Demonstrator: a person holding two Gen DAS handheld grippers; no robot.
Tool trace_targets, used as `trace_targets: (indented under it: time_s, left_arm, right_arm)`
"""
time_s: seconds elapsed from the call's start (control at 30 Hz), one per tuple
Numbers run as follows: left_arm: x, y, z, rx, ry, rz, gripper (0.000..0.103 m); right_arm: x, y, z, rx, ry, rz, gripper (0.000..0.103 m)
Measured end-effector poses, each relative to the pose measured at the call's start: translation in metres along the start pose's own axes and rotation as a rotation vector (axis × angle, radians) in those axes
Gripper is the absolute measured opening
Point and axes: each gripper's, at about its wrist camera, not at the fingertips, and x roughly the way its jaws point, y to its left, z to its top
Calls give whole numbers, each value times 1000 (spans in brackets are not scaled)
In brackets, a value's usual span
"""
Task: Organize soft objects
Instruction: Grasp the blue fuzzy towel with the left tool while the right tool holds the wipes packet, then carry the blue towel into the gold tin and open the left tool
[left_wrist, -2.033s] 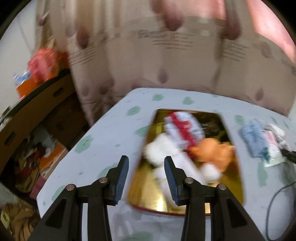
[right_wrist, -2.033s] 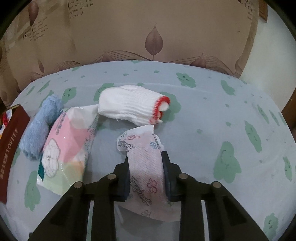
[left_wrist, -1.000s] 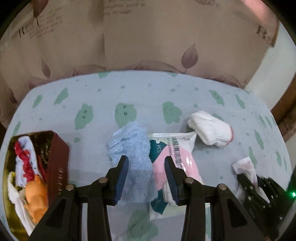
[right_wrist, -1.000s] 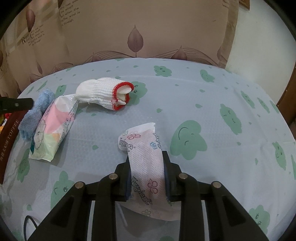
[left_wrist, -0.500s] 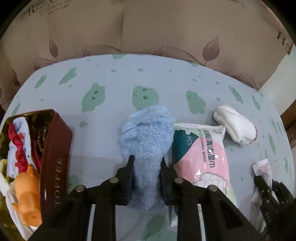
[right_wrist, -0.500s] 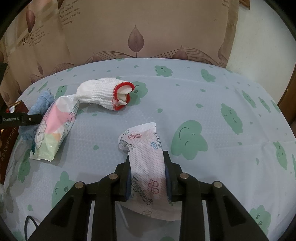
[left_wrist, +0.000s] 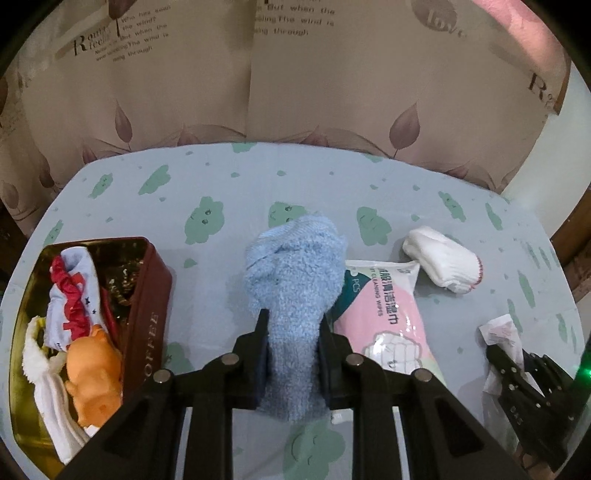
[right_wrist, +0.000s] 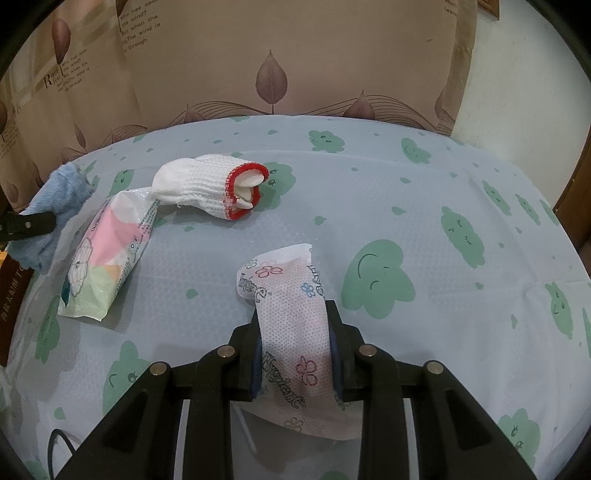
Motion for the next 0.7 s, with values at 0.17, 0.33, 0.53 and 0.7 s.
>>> trace_targets:
  time_s: [0.17,0.33,0.53,0.7]
  left_arm:
    - [-15,-1,-3,15,-16,-1,22]
    - [-33,1,-4,30,-33,-9,21]
    - [-55,21,-2,40,-70,28,21]
    - [-66,52,1,13,-72,75,22]
  right_arm:
    - [0,0,0,-2,-1,0,28]
    - [0,0,0,-2,-1,0,28]
    - [0,0,0,-3,-1,-1,28]
    - [0,0,0,-3,-1,0,28]
